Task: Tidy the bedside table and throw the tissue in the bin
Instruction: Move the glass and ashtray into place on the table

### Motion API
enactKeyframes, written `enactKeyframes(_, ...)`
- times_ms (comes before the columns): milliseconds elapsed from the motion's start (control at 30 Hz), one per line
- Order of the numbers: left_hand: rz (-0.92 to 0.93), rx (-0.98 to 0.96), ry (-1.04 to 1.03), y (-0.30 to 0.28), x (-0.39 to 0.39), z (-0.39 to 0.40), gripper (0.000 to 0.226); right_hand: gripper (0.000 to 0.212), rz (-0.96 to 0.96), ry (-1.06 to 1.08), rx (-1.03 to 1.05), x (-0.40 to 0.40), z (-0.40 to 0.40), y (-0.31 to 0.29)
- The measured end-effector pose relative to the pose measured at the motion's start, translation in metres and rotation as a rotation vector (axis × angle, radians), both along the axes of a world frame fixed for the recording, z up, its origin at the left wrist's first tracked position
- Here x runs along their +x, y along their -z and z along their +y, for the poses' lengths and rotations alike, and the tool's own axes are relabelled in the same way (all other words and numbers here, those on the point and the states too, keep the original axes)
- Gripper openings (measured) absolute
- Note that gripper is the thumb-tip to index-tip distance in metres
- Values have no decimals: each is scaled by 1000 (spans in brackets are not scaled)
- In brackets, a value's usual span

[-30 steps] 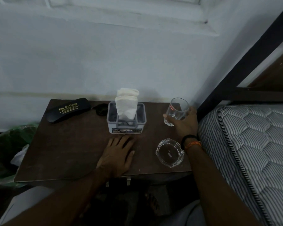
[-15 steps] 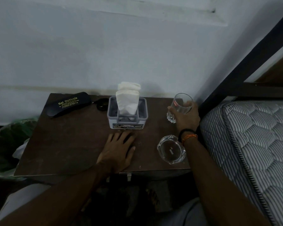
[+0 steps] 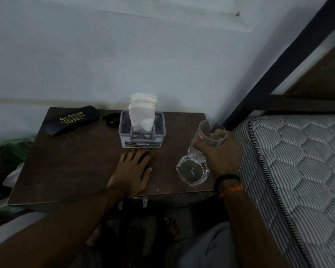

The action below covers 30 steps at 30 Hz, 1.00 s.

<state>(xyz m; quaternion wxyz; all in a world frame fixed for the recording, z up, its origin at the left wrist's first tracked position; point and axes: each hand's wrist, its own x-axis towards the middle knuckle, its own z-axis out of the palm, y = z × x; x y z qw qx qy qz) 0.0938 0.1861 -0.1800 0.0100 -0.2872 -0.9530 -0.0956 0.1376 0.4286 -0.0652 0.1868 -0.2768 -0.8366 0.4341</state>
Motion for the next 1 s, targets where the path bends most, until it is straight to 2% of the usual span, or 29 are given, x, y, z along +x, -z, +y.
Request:
enactKeyframes(367, 22, 15, 6, -1, 2, 0, 45, 67, -178, 22, -80, 26, -7, 16)
enactKeyframes(767, 15, 3, 6, -1, 2, 0, 47, 72, -206, -18, -92, 34, -16, 18)
enactKeyframes(900, 13, 17, 9, -1, 2, -1, 47, 84, -179, 35, -151, 38, -21, 21)
enactKeyframes(1000, 17, 24, 9, -1, 3, -1, 46, 87, -232, 118, -200, 40, -23, 34)
